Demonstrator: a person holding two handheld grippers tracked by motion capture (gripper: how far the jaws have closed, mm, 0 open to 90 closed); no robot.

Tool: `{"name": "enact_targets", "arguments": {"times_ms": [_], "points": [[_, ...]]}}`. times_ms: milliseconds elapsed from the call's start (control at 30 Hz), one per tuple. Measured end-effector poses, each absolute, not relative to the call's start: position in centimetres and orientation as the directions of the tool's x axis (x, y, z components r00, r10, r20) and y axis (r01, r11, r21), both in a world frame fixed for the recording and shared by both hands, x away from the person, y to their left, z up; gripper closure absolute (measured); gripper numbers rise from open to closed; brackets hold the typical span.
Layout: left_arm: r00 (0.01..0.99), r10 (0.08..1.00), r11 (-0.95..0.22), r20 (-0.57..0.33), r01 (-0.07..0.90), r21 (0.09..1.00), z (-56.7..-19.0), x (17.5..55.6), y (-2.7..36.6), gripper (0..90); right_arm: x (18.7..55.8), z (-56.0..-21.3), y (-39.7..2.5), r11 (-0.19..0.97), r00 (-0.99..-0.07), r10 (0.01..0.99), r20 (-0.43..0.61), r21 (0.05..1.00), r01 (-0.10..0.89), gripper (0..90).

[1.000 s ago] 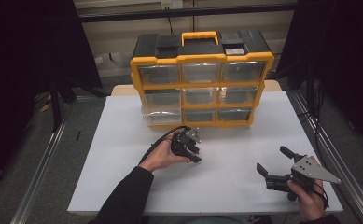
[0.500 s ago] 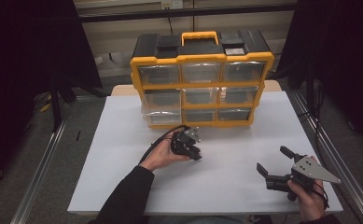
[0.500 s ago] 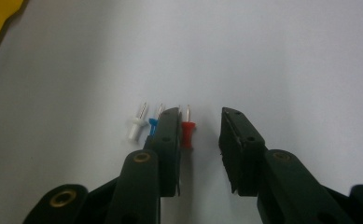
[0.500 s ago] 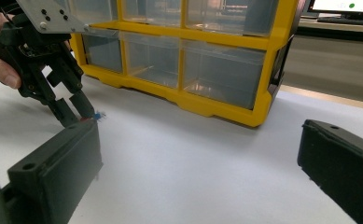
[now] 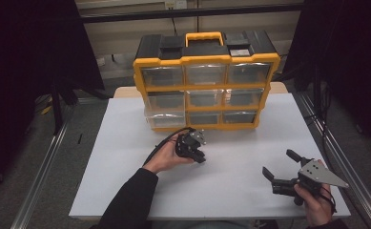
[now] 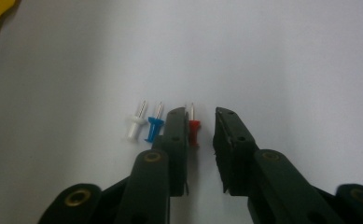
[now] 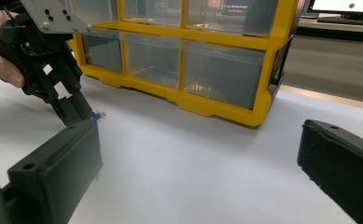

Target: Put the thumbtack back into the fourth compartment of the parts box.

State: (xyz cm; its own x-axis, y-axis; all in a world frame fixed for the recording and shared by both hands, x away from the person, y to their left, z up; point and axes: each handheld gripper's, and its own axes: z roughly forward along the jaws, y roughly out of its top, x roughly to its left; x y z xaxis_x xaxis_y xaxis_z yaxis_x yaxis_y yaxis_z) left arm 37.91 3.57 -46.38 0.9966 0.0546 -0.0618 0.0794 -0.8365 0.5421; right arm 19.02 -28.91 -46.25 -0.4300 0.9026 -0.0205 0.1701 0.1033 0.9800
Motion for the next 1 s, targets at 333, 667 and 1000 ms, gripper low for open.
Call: {"name": "enact_targets", "arguments": {"times_ms": [333, 667, 1000], "points": [[0.996, 0.06, -0.84, -0.065, 0.085, 0.536, -46.39, 38.09, 3.6, 84.2, 18.98, -46.24, -28.91, 0.104, -0.429, 0.903, -0.02, 0.98, 0.172, 0.0], [0.994, 0.064, -0.838, -0.089, 0.102, 0.536, -46.34, 38.03, 3.56, 85.4, 19.01, -46.26, -28.88, 0.101, -0.425, 0.905, -0.02, 0.98, 0.169, 0.0], [0.993, 0.086, -0.833, -0.085, 0.119, 0.54, -46.35, 37.91, 3.71, 85.8, 19.0, -46.25, -28.95, 0.101, -0.426, 0.904, -0.018, 0.98, 0.173, 0.0]]}}
